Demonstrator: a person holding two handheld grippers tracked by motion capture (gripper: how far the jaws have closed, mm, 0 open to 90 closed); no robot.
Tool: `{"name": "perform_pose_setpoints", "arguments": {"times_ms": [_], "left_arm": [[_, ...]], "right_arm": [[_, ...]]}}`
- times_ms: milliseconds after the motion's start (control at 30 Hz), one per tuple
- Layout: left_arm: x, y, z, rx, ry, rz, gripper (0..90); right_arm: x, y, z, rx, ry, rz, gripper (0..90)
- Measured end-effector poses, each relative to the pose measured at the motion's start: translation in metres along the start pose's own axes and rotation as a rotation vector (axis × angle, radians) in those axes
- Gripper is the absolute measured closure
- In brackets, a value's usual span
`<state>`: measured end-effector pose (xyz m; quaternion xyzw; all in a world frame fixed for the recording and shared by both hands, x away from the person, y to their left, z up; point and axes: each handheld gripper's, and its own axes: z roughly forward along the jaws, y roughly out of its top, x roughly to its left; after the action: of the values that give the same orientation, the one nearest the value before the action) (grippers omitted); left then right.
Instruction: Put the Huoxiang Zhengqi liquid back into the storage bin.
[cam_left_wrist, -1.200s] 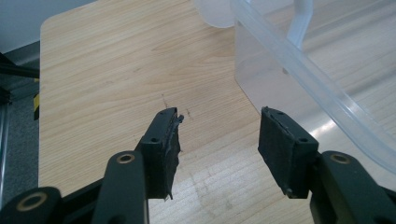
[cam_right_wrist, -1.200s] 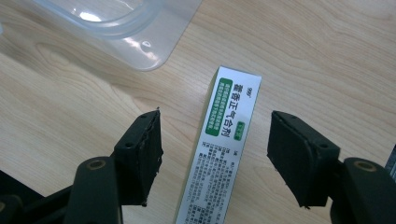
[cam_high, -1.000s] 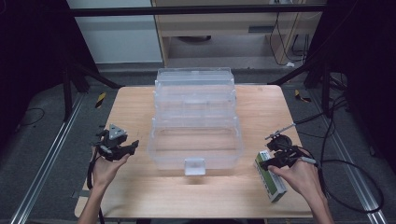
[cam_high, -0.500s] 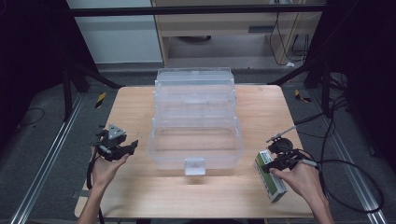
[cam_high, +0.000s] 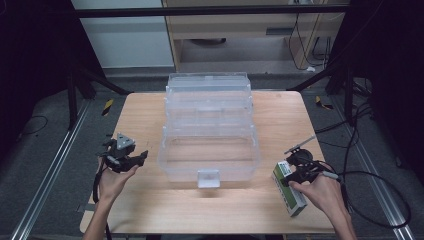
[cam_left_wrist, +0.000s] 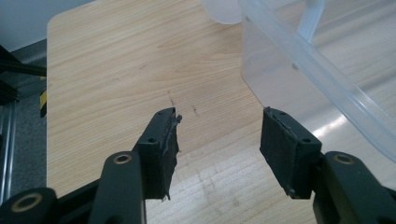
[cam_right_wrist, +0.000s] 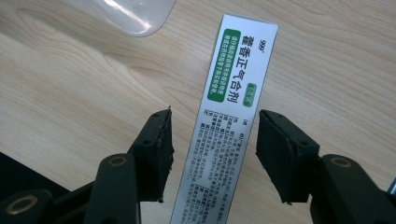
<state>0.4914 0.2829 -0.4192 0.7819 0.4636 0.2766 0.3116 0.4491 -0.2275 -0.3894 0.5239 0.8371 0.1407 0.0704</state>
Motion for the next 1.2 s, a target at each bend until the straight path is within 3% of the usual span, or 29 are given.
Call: {"name": "perform_pose_setpoints", "arguments": {"times_ms": [1200], "left_arm": [[-0.0013, -0.0007, 0.0025, 0.014, -0.002, 0.009, 44.3]], "right_arm": [[-0.0015, 0.0031, 0.0061, 0.064, -0.022, 0.010, 59.3]]}}
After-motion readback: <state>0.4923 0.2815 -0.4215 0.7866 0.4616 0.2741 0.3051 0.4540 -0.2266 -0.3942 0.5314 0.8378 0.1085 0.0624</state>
